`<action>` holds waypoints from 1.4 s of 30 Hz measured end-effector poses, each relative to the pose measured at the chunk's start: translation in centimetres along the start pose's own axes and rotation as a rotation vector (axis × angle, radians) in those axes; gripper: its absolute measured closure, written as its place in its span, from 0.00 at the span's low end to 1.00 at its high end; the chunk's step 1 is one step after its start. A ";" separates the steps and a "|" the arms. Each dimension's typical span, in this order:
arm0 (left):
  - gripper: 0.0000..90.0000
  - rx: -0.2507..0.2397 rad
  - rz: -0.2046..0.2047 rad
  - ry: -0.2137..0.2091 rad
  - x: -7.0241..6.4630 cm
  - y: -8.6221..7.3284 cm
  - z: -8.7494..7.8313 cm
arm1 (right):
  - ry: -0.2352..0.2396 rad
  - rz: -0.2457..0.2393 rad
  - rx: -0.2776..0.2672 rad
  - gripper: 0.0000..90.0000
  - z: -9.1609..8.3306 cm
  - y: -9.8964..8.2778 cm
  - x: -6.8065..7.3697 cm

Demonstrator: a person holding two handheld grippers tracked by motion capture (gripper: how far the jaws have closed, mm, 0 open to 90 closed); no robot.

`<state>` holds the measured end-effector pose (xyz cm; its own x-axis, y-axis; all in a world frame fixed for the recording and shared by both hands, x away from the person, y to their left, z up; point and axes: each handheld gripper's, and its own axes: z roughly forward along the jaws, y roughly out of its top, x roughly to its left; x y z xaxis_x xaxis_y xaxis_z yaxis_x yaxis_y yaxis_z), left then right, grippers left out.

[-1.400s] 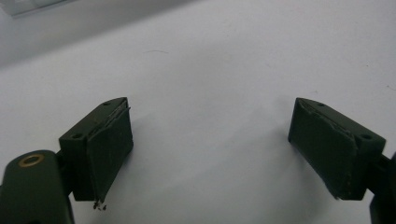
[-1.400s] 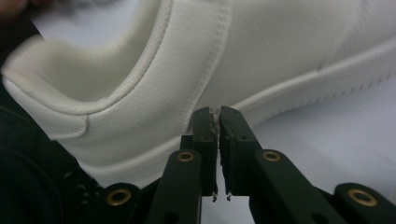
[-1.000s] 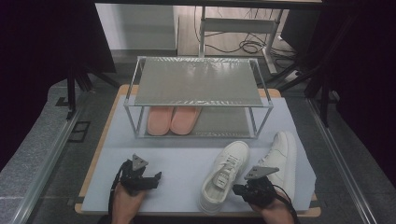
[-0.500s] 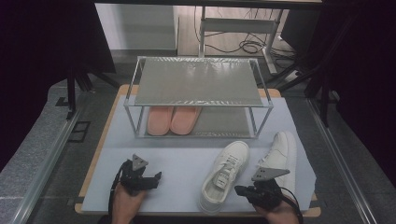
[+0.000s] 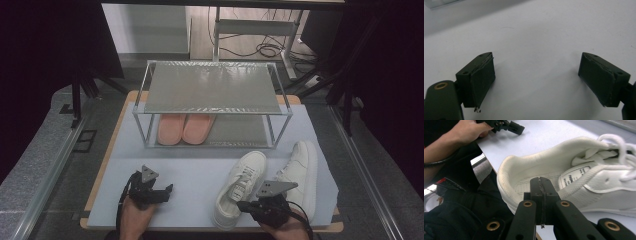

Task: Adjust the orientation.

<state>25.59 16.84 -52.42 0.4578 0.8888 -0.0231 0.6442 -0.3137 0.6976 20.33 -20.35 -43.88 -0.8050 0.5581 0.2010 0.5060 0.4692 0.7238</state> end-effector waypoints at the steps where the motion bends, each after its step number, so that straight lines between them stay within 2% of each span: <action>1: 0.15 0.001 0.001 0.000 0.0 0.0 0.0 | 0.002 0.000 0.005 0.99 0.2 0.0 0.0; 5: 0.15 0.003 0.004 0.000 0.0 0.0 0.0 | 0.013 0.015 -0.001 1.00 0.3 -0.4 -0.4; 8: 0.15 0.001 0.001 0.001 0.0 0.0 0.0 | -0.008 0.010 -0.008 1.00 -0.1 -0.5 -0.7; 9: 0.15 0.003 0.004 0.001 0.0 0.0 0.0 | -0.028 0.009 -0.007 1.00 -0.3 -0.5 -0.8; 11: 0.15 0.003 0.003 0.000 0.0 0.0 0.0 | -0.123 -0.009 0.027 1.00 -0.6 -0.8 -1.3; 12: 0.15 -0.004 -0.004 0.000 0.0 0.0 0.0 | -0.115 0.019 0.024 1.00 -0.8 -1.2 -1.8; 13: 0.15 0.000 0.000 0.000 0.0 0.0 0.0 | -0.126 0.042 0.028 1.00 -0.9 -1.5 -2.3; 14: 0.15 0.000 -0.001 0.000 0.0 0.0 0.0 | -0.169 0.041 0.044 1.00 -1.0 -1.8 -2.6; 15: 0.15 -0.001 -0.001 0.000 0.0 0.0 0.0 | -0.185 0.053 0.051 1.00 -1.0 -2.1 -2.8; 17: 0.15 -0.001 -0.002 0.000 0.0 0.0 0.0 | -0.136 0.075 0.031 1.00 -1.1 -2.4 -3.0; 18: 0.15 0.001 0.001 0.000 0.0 0.0 0.0 | -0.131 0.072 0.026 1.00 -1.1 -2.4 -2.8; 28: 0.15 0.003 0.004 0.000 0.0 0.0 0.0 | -0.029 0.008 -0.026 0.99 -0.7 -0.4 -0.2; 35: 0.15 -0.003 -0.003 0.001 0.0 0.0 0.0 | -0.005 -0.002 0.007 0.99 1.2 -0.2 0.2; 42: 0.16 0.000 0.000 0.001 0.0 0.0 0.0 | -0.010 -0.005 0.012 1.00 1.0 -0.6 -0.3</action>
<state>25.58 16.84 -52.42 0.4576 0.8889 -0.0226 0.6438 -0.3137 0.6979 20.51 -20.12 -45.03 -0.8043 0.5628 0.1907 0.5058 0.4799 0.7168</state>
